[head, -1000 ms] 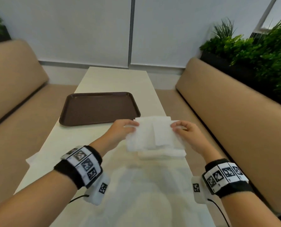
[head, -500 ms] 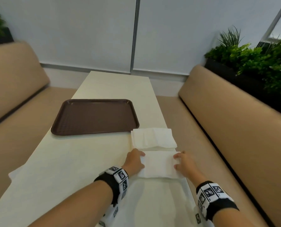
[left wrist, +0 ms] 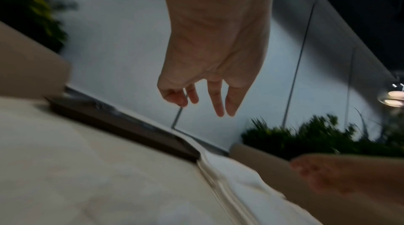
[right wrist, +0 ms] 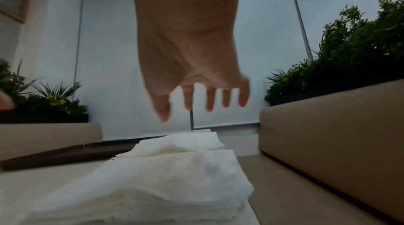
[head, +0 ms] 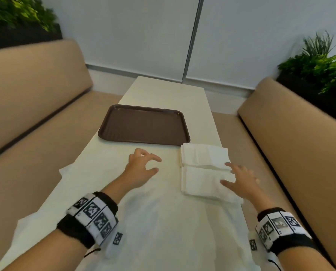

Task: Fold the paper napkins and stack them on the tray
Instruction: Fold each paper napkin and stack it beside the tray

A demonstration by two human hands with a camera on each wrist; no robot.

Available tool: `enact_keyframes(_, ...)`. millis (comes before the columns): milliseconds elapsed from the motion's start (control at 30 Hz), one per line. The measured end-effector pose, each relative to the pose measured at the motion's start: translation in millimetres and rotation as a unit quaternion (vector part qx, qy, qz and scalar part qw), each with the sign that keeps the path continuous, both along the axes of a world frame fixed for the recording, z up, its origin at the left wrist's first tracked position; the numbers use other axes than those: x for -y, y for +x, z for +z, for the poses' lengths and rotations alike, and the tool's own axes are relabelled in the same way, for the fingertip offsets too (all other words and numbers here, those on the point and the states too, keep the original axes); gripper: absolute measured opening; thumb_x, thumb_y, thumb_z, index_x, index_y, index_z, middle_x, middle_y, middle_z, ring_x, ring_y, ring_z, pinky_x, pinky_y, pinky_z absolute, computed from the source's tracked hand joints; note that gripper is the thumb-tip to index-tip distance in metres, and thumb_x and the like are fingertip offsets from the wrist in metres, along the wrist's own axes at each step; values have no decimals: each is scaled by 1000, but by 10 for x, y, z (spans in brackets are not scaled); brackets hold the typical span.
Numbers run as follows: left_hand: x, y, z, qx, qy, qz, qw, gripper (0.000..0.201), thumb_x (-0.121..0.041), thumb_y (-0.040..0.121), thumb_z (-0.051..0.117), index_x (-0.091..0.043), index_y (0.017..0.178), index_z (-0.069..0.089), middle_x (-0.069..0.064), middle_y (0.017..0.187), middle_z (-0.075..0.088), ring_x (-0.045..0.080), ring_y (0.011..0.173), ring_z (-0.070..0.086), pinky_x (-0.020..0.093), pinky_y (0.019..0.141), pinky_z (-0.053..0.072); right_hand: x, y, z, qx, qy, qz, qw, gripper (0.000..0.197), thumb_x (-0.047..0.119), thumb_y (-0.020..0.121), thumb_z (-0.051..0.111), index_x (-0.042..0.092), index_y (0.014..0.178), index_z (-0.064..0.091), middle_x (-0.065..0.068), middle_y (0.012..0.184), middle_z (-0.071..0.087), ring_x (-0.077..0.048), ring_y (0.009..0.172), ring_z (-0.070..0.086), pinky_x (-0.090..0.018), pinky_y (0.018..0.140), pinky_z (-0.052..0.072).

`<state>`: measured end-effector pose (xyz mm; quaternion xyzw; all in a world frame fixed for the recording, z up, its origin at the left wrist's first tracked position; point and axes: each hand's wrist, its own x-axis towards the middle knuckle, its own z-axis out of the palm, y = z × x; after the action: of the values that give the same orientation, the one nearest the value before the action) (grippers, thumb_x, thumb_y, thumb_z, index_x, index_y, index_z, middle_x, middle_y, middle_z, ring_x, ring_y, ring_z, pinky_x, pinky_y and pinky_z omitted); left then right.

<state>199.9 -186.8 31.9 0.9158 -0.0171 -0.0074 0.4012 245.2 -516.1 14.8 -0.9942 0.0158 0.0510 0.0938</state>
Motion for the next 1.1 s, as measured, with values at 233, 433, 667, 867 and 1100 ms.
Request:
enact_keyframes(233,-1047,-943,67,36,-129,86,987,20,-19,88,64,-36,98,66,-8,117,45,3,103,46,22,83,34,-282,-104,-188,-102,-179,125,971,104,38,73,79,37,150,11,-3,156,17,-27,142,21,-47,112,24)
enact_keyframes(433,-1598,-1446,-141,26,-168,175,970,30,-21,84,70,-51,84,67,-9,110,48,2,101,48,30,83,41,-285,-12,-180,-42,-254,167,952,79,33,85,68,34,148,22,4,145,36,-18,128,43,-36,101,40)
enact_keyframes(667,-1943,-1775,-365,13,-193,231,953,34,-57,64,73,-44,95,68,3,115,58,11,107,54,31,86,45,-589,-173,-52,-11,-174,154,973,88,54,77,69,30,148,23,4,147,34,-20,132,38,-38,106,34)
enact_keyframes(867,-2165,-1934,-546,-9,-239,227,944,68,-74,50,69,-37,107,67,7,115,61,24,106,61,49,92,47,-1629,-565,-104,-155,-53,347,924,84,18,79,71,33,147,24,4,151,30,-19,137,32,-37,111,32)
enact_keyframes(1100,-2215,-2088,-502,-10,-260,241,935,37,-54,57,65,-44,91,68,8,97,67,18,84,60,8,60,45,-1790,-765,-418,-92,-130,387,908,70,1,91,45,29,150,21,2,159,16,-21,142,27,-34,111,32)
